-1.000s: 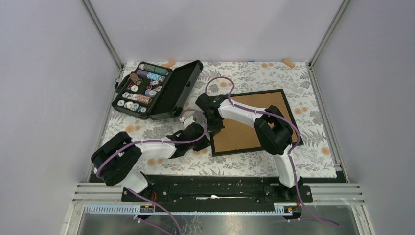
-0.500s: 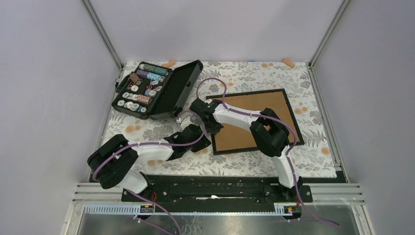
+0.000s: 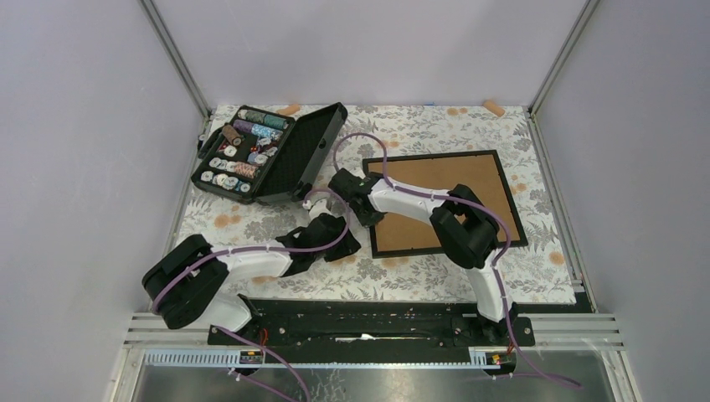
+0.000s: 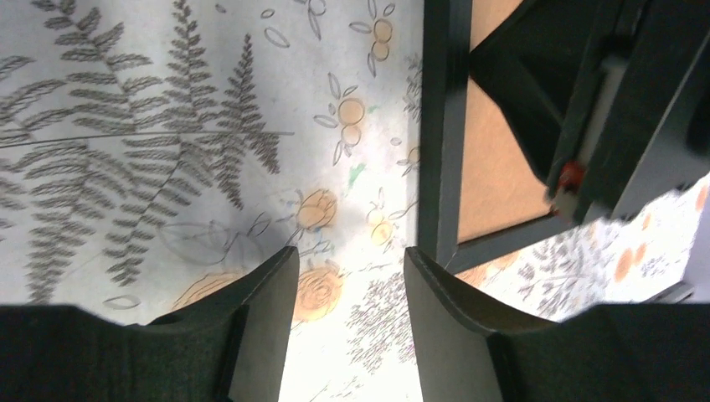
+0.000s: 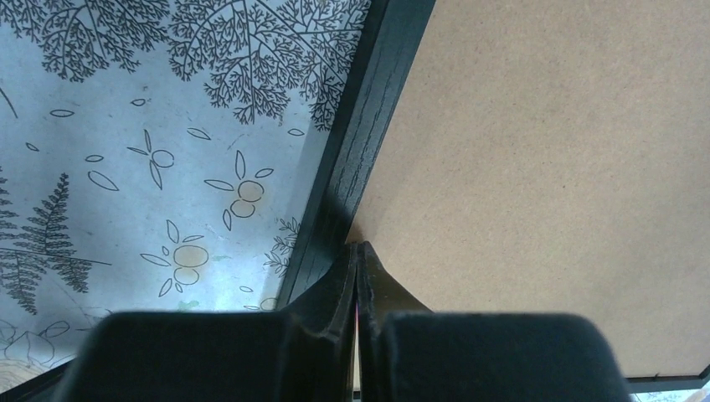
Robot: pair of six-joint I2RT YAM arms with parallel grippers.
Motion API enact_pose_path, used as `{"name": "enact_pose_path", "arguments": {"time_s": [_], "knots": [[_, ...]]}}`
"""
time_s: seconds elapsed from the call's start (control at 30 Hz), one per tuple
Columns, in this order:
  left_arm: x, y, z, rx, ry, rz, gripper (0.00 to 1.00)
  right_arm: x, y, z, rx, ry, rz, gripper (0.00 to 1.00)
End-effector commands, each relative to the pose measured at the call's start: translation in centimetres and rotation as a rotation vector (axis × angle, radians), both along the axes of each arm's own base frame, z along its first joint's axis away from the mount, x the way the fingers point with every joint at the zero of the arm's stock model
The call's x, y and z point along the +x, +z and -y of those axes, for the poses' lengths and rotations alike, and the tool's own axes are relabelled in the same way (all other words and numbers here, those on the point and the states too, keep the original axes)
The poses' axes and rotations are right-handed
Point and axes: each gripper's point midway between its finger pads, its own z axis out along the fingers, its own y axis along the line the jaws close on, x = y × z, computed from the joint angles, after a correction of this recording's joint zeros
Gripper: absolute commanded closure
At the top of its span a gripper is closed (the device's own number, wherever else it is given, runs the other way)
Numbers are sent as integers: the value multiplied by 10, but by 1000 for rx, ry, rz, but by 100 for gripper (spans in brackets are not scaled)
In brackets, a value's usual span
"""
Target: Put the photo into the frame
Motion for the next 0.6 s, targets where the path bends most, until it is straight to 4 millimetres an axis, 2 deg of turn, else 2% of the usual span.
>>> {"name": "enact_pose_path", "arguments": {"time_s": [0.0, 0.03, 0.13, 0.2, 0.3, 0.4, 0.57], "knots": [[-21, -7, -27, 111, -98, 0, 43, -54, -35, 45, -34, -109, -249, 57], [-20, 2, -27, 104, -109, 27, 41, -52, -21, 49, -6, -131, -223, 49], [-20, 24, -30, 89, -120, 87, 39, -44, 17, 58, 35, -137, -144, 35], [-20, 38, -31, 68, -129, 125, 36, -38, 26, 54, 76, -109, -110, 24], [-22, 53, -32, 48, -133, 149, 32, -23, 33, 41, 117, -106, -65, 20], [-21, 65, -32, 34, -129, 164, 30, 4, 37, 23, 190, -163, -6, 18], [-19, 70, -35, 35, -113, 178, 29, 42, 40, -5, 337, -305, 40, 18]]}}
